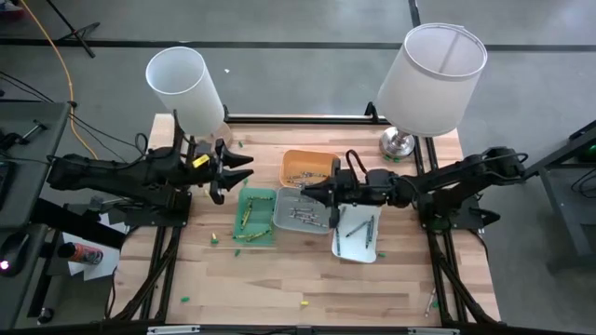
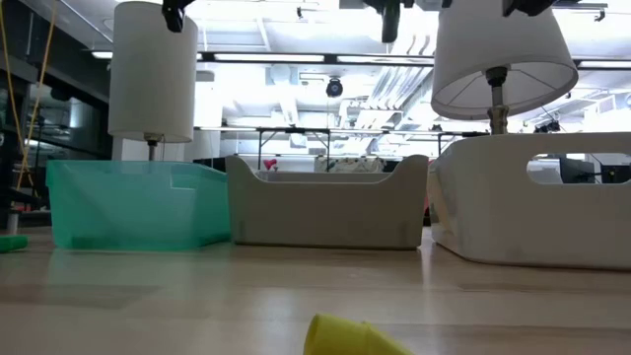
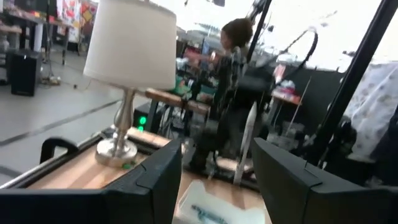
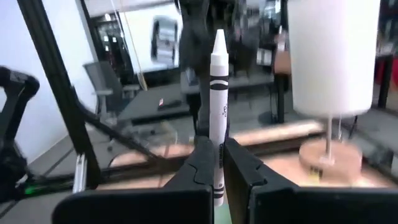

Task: Sort crayons
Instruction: Put the white crayon into the gray bin

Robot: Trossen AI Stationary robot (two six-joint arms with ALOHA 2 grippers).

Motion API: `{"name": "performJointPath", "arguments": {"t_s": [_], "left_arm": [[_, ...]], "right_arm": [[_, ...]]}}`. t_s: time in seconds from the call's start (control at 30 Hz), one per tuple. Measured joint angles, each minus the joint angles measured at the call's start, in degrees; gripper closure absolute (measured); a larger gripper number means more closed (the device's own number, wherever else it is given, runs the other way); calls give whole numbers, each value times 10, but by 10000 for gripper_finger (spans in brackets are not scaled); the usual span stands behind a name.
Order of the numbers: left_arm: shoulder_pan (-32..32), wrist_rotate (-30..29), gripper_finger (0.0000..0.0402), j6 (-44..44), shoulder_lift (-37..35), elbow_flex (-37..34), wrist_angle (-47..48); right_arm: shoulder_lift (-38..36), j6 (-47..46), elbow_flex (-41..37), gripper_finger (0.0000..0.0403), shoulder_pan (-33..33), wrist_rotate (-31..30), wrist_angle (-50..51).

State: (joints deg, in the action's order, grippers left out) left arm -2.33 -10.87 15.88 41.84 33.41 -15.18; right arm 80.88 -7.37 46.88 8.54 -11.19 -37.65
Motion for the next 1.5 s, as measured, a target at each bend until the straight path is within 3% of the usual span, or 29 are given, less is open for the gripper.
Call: {"name": "performJointPath", "arguments": {"t_s": [0.1,0.33,0.5,0.8,1.07,1.5], "left_arm": [[0,0,218,0,-2,0,-28],[0,0,218,-30,-7,0,-79],[0,0,218,-30,-7,0,-80],[0,0,218,-30,-7,0,-78],[0,0,218,-30,-7,0,-78],[0,0,218,-30,-7,0,-69]], "right_arm": [[7,-29,34,402,0,2,124],[106,23,226,402,-12,5,519],[208,-15,289,402,-31,39,659],[304,-32,297,402,-34,51,678],[328,-33,297,396,-36,19,678],[336,-72,295,394,-68,23,683]]}}
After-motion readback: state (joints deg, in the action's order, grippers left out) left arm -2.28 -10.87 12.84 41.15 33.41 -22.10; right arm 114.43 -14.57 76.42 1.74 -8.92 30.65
